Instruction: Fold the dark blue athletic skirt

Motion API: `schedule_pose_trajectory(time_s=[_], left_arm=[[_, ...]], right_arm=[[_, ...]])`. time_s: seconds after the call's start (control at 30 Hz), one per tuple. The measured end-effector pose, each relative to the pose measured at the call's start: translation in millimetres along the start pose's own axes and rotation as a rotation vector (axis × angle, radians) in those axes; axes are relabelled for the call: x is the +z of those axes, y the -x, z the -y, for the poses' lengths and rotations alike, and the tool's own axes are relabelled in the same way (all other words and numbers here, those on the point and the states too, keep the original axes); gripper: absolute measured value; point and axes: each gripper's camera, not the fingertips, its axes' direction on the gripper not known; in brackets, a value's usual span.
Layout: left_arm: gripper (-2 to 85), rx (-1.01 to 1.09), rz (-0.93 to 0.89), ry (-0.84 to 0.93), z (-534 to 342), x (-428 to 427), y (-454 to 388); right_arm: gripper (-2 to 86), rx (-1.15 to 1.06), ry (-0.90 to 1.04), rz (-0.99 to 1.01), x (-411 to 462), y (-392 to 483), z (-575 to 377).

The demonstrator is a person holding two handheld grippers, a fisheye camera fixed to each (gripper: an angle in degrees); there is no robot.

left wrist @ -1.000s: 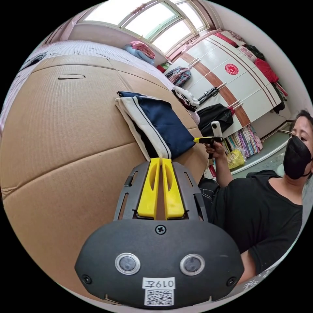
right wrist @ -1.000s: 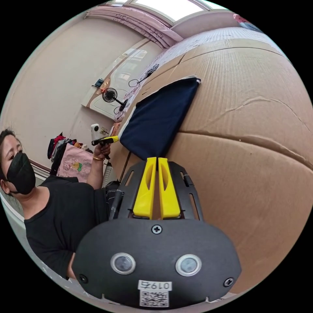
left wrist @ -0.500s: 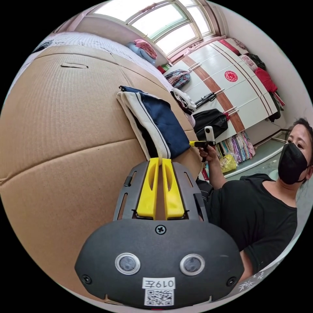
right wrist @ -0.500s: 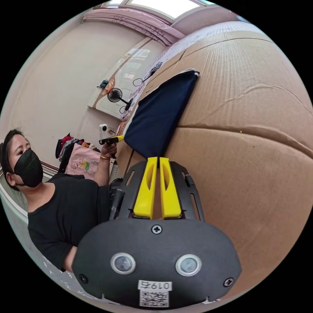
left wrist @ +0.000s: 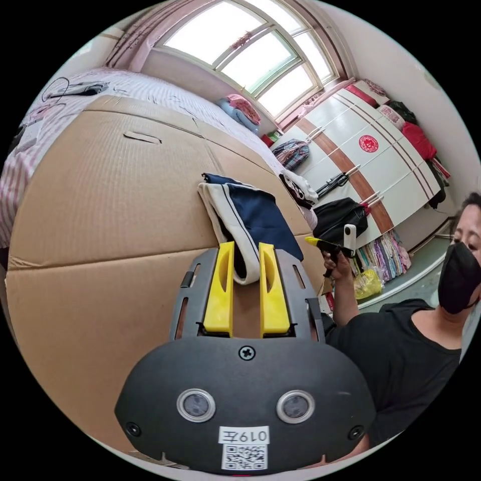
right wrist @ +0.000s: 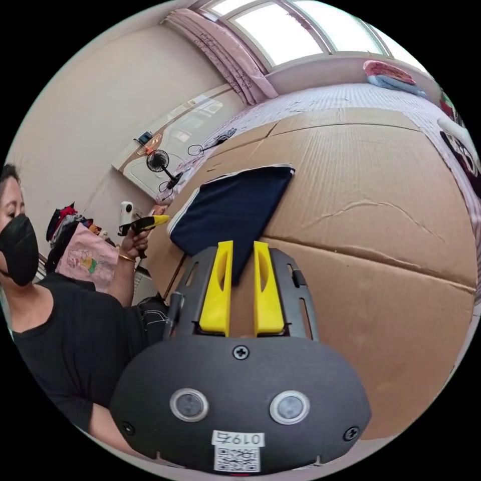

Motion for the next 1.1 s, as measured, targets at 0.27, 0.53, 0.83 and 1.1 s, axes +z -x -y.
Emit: schedule_pose_trajectory(time_s=[0.27, 0.53, 0.83, 1.1], left_arm=[[1.8, -0.079, -0.031, 0.041, -1.0, 52.3, -2.6], [0.8, 0.013, 0.118, 0.089, -21.9, 88.8, -37.8], [0.7, -0.022, 0.101, 0.082, -63.4, 118.8, -59.8], [1.7, 0.138, 0.065, -0.135, -96.7, 119.6, -125.8]], right_arm=[[5.6, 0.104, 0.057, 0.056, 59.1, 4.7, 9.8], [0.0, 0.06, 0.102, -0.017, 101.4, 41.7, 8.9], [-0.2, 0.046, 0.103, -0.029, 149.7, 89.8, 4.2], [0.4, -0.08, -0.023, -0.178, 182.9, 177.6, -6.7]])
